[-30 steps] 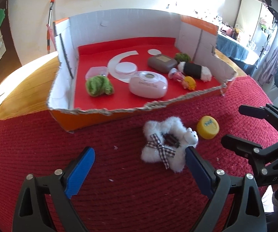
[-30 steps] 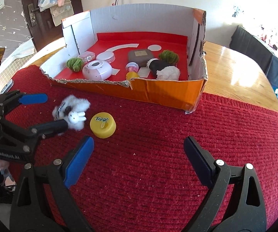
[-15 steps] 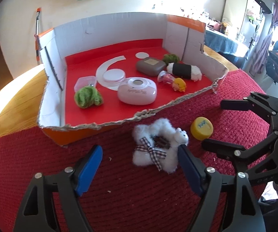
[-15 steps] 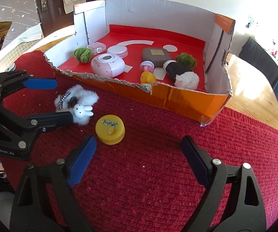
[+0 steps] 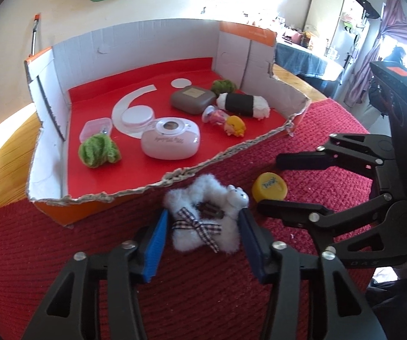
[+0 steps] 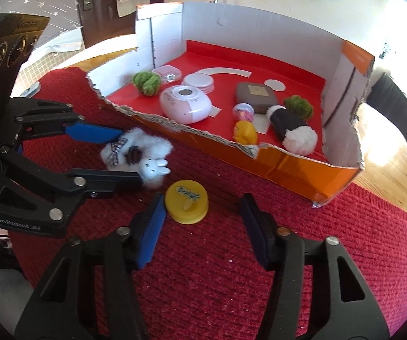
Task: Organize objects
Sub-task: 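Close left gripper on white plush bunny while right gripper grasps yellow lid, then carry bunny into box with left gripper while right gripper carries yellow lid in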
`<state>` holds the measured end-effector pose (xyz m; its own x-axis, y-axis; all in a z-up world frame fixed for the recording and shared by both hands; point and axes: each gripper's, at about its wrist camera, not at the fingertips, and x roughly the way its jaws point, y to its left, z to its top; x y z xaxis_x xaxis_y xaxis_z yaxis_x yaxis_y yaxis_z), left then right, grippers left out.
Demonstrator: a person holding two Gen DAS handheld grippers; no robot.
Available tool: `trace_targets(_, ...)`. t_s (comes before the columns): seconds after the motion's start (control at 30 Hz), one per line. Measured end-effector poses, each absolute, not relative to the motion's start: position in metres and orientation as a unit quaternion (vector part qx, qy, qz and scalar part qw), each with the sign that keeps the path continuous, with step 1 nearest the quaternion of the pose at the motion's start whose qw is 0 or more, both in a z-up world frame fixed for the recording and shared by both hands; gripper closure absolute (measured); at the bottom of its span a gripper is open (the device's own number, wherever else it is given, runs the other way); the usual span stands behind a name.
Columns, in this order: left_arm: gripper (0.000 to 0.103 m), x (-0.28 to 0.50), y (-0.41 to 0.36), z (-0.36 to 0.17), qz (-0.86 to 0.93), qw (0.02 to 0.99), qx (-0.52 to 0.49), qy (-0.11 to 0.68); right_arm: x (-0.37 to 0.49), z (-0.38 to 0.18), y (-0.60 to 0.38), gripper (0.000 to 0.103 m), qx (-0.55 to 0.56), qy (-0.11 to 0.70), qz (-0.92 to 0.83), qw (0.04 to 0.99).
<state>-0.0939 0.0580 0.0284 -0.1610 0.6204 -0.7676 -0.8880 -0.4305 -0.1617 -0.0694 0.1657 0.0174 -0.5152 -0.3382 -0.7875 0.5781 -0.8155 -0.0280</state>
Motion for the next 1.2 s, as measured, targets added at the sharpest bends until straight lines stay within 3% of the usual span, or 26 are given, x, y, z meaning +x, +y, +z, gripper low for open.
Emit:
trace_targets(0.1,0.059,-0.092,0.058,0.029,0.746,0.507,-0.398,0.168,-0.067,0.018,0.163,0.074,0.410,0.143,-0.855,0.283)
trace_targets(0.73,0.063,-0.082,0.039,0.050,0.757,0.511,-0.382,0.141,-0.050,0.041,0.170,0.074,0.387,0.130,-0.868,0.282)
trace_targets(1.2,0.063,-0.086,0.022,0.100,0.764,0.531,-0.355,0.093,-0.043,0.080,0.176,0.074,0.355,0.103,-0.880,0.297)
